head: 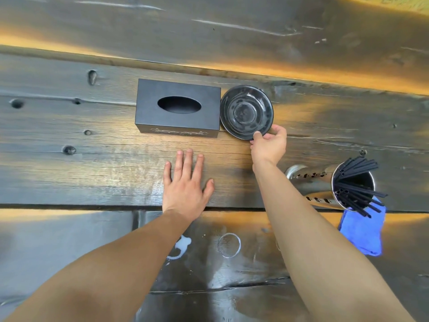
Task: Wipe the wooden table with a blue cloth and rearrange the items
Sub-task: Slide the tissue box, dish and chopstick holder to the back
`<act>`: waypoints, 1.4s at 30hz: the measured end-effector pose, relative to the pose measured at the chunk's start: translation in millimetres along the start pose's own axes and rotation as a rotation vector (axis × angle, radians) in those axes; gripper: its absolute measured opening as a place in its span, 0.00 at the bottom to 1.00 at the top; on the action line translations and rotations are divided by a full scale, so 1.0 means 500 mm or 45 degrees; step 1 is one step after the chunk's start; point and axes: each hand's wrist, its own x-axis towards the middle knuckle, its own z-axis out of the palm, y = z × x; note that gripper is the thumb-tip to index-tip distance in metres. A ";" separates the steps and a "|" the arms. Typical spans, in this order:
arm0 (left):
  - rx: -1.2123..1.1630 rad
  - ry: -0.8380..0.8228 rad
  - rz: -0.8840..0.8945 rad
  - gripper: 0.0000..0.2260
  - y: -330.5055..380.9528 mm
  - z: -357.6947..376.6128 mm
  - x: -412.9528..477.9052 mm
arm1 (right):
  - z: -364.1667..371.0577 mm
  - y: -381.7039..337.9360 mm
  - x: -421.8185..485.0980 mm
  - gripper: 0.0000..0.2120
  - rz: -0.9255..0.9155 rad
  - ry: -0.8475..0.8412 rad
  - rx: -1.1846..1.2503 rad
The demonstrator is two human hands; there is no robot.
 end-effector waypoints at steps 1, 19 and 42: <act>0.000 -0.002 -0.001 0.32 0.000 0.000 0.000 | -0.005 0.001 -0.004 0.21 0.000 0.007 -0.020; -0.090 -0.073 -0.036 0.33 0.003 -0.018 -0.001 | -0.275 0.195 -0.172 0.52 0.234 0.381 0.159; -0.081 -0.071 -0.054 0.33 0.009 -0.028 -0.003 | -0.265 0.094 -0.013 0.36 -0.333 0.192 0.425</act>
